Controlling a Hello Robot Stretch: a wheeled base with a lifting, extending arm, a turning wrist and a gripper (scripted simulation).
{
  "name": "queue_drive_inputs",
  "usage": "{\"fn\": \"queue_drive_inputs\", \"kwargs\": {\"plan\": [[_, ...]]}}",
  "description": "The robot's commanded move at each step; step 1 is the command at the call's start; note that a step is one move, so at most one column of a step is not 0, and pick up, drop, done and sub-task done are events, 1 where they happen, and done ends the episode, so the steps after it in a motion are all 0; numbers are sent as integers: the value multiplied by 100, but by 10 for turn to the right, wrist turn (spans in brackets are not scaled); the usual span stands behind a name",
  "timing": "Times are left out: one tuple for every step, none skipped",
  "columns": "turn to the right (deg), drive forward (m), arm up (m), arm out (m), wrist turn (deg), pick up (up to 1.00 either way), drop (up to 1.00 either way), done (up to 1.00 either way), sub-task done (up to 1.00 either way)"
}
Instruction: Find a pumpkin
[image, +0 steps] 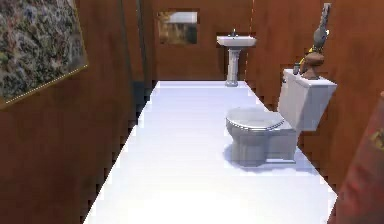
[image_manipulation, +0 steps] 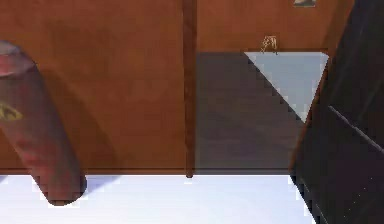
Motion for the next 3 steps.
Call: {"fn": "queue_drive_inputs", "kwargs": {"plan": [[450,0,0,0,0,0,0,0,0],[450,0,0,0,0,0,0,0,0],[210,0,0,0,0,0,0,0,0]]}}
